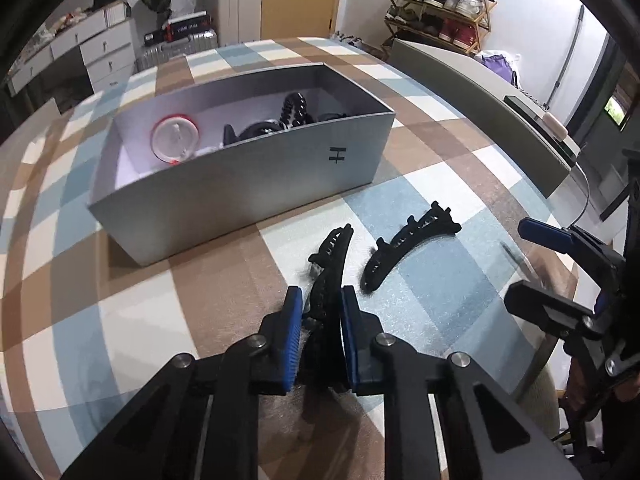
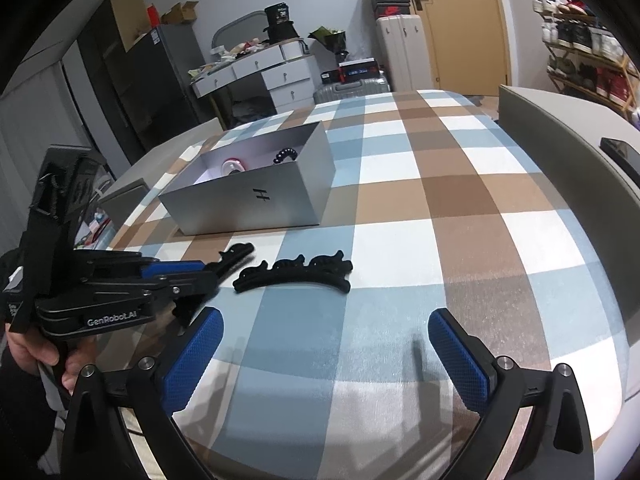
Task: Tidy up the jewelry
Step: 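Grasp one black comb headband with each tool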
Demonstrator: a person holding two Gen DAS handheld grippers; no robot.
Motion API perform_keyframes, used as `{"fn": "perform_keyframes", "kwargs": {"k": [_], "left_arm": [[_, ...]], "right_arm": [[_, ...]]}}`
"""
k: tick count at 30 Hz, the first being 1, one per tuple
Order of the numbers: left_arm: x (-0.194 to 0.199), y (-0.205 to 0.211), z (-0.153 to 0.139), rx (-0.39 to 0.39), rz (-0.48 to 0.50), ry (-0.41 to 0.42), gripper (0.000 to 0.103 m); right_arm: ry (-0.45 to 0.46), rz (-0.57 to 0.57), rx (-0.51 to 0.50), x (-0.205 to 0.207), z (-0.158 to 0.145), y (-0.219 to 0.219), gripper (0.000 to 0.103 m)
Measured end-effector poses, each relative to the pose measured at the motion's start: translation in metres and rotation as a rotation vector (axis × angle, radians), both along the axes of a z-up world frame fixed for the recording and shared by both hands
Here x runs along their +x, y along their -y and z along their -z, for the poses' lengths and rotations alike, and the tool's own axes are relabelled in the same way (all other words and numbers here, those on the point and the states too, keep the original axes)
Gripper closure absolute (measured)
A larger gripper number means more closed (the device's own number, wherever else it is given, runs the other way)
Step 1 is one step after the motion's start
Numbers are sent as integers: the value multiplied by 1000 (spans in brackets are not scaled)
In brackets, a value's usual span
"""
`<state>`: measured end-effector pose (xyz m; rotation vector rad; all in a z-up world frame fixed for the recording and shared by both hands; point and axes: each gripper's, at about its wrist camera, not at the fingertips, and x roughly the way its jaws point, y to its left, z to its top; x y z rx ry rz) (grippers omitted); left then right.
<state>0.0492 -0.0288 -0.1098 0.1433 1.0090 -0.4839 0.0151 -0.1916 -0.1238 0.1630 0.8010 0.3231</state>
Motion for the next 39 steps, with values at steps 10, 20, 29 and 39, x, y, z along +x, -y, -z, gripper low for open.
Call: {"fn": "perform_keyframes", "kwargs": {"k": [10, 20, 29, 39], "left_arm": [[-11, -30, -14, -64, -94, 36, 89], [-19, -60, -17, -103, -167, 48, 89], [-19, -77, -9, -140, -205, 21, 89], [-22, -84, -11, -153, -213, 30, 89]], "right_arm": [[-75, -63, 33, 26, 6, -16, 0], [-103, -103, -114, 53, 15, -58, 0], [-88, -148, -310, 55, 21, -81, 6], [-68, -141, -276, 50, 16, -77, 6]]}}
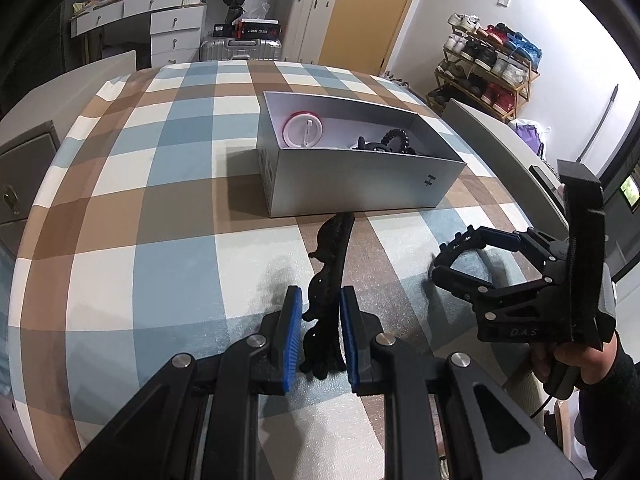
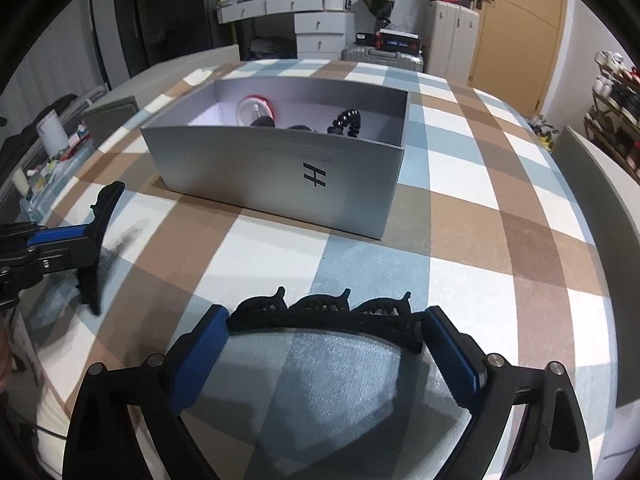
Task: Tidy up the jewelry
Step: 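Grasp one black comb headband with each tool, then carry both black headbands over the silver box and lower them in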
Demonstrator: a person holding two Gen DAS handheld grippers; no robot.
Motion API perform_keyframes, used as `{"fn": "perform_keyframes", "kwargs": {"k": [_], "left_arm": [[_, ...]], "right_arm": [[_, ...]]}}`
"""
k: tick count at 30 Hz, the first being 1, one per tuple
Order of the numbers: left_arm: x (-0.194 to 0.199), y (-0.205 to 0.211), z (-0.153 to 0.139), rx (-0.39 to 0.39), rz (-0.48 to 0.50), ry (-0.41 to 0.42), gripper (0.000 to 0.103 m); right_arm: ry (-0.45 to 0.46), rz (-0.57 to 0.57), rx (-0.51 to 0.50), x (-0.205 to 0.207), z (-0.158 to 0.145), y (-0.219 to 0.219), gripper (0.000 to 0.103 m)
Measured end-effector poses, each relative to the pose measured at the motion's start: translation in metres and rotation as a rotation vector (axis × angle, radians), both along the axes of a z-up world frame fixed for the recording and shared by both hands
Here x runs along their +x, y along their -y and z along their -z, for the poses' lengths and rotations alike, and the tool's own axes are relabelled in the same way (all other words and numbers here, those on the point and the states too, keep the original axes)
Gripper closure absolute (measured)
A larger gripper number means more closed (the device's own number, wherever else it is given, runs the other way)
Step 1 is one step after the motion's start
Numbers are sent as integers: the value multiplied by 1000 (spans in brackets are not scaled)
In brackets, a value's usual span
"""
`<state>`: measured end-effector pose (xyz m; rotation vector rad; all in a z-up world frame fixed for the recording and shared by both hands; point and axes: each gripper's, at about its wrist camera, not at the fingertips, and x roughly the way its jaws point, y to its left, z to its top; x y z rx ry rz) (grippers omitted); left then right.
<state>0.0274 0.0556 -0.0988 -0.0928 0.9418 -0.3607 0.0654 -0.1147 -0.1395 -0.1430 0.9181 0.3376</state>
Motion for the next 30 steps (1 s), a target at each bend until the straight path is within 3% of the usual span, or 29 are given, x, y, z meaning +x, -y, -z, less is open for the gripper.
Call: {"fn": "perform_keyframes", "kwargs": {"k": [12, 15, 18, 23, 25, 28, 30], "left_arm": [[2, 0, -8, -20, 3, 15, 89], [10, 9, 2, 28, 22, -27, 85], [18, 19, 11, 110, 33, -43, 74], [27, 23, 20, 115, 51, -78, 74], [28, 24, 19, 103, 66, -88, 77], [26, 26, 20, 132, 53, -93, 93], [27, 26, 18, 162, 34, -89, 94]], "right_arm": [[86, -9, 205, -14, -46, 11, 6], [110, -16, 218, -14, -55, 11, 6], [133, -32, 222, -18, -59, 8, 6], [157, -61, 225, -21, -61, 5, 6], [162, -65, 225, -21, -62, 6, 6], [170, -65, 236, -18, -64, 9, 6], [173, -63, 244, -15, -65, 11, 6]]}}
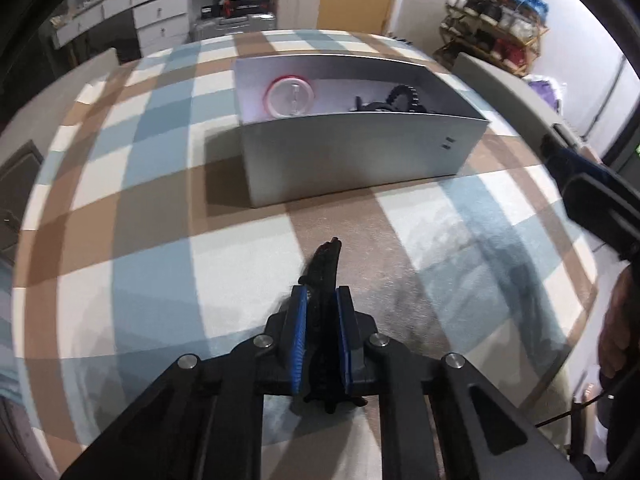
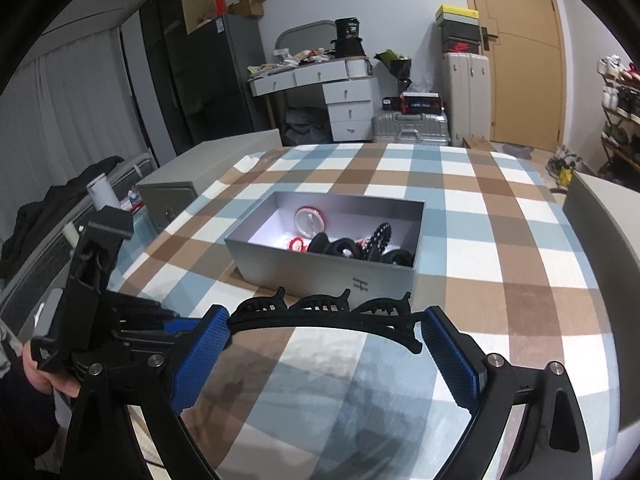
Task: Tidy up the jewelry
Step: 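Carry both black headbands over the silver box and lower them in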
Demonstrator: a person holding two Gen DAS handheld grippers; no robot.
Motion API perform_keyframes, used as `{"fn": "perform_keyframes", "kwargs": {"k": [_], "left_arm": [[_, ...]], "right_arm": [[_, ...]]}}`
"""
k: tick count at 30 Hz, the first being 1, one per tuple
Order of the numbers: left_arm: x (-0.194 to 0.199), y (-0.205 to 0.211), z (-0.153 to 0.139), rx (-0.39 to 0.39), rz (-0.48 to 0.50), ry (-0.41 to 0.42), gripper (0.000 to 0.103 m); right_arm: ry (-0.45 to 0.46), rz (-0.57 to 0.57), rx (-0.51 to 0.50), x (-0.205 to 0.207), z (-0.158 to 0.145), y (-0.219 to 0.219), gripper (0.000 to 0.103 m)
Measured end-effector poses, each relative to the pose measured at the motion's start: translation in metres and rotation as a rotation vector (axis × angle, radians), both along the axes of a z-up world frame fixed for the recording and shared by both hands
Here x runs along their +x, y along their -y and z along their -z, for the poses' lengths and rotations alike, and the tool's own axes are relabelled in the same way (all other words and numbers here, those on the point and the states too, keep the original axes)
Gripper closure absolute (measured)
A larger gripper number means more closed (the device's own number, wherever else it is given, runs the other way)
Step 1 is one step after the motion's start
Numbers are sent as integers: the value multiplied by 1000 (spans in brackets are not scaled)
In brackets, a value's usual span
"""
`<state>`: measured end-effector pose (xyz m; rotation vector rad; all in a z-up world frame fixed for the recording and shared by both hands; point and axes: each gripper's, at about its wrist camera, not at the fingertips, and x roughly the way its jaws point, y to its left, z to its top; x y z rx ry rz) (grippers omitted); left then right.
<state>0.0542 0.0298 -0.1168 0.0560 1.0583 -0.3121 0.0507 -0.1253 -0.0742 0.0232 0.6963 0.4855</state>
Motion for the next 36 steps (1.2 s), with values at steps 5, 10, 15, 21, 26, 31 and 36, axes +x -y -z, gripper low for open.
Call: {"fn": "perform_keyframes", "kwargs": {"k": [5, 10, 15, 21, 26, 31, 36], "left_arm": [[-1, -6, -20, -50, -12, 44, 94], [-3, -5, -51, -70, 13, 115, 94], [9, -4, -72, -103, 42, 163, 94], [38, -2, -82, -119, 32, 200, 94], [67, -3, -71, -159, 3, 178, 94], [82, -4, -60, -198, -7, 140, 94], [86, -2, -56, -212, -3, 121, 94]], "right_arm": [[1, 2, 29, 12, -5, 4, 6], [10, -7, 63, 23, -13, 5, 6], [18, -15, 88, 39, -19, 4, 6], [7, -14, 111, 60, -21, 1, 6], [2, -28, 132, 77, -21, -2, 6], [7, -28, 150, 91, -18, -6, 6], [-47, 22, 110, 107, -3, -10, 6]]}}
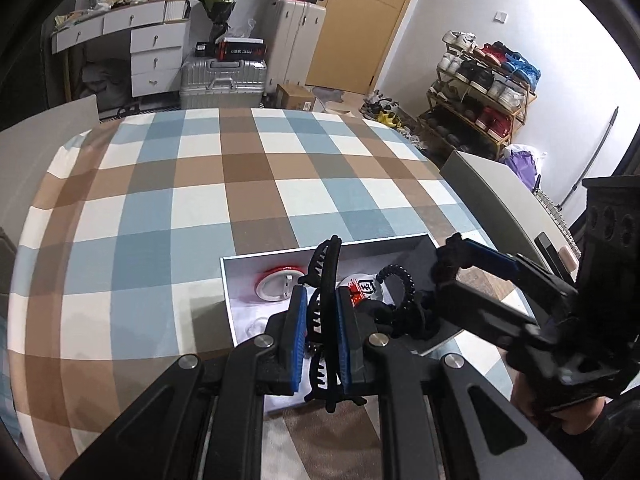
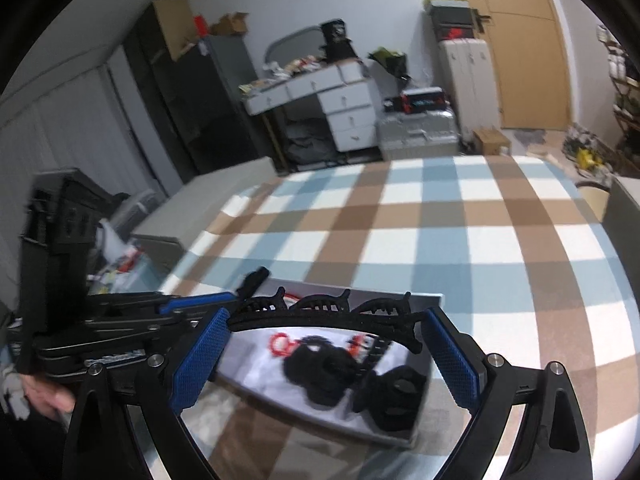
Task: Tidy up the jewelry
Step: 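Carry both black headbands over the silver box and lower them in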
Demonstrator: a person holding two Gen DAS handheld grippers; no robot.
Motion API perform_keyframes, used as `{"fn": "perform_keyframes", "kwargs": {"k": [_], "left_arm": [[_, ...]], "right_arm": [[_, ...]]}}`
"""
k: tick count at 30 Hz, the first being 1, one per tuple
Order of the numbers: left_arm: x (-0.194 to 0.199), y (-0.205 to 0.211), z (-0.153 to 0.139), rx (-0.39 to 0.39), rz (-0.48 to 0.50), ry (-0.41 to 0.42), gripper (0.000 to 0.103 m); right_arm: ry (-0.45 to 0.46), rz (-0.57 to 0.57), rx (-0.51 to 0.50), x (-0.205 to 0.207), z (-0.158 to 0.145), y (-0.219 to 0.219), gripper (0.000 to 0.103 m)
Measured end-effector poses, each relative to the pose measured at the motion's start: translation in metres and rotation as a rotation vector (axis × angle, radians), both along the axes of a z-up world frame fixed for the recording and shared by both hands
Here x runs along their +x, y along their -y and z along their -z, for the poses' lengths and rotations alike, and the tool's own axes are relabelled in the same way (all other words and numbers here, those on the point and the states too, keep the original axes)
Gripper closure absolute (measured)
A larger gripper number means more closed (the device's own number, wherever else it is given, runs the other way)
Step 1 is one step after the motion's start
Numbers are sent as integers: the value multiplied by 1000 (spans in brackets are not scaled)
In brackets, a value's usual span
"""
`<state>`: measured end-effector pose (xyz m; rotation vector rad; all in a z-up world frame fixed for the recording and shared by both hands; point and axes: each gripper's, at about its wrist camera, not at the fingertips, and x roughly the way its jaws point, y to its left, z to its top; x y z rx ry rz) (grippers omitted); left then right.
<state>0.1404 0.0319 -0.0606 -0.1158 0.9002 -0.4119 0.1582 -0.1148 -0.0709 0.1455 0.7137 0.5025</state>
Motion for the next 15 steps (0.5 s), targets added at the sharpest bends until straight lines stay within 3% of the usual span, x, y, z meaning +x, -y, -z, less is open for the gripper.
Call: {"fn": "perform_keyframes", "kwargs": {"k": [15], "left_arm": [[10, 2, 6, -44, 4, -20, 94]], "right_arm": [[-11, 16, -59, 10, 12, -5, 6]]}}
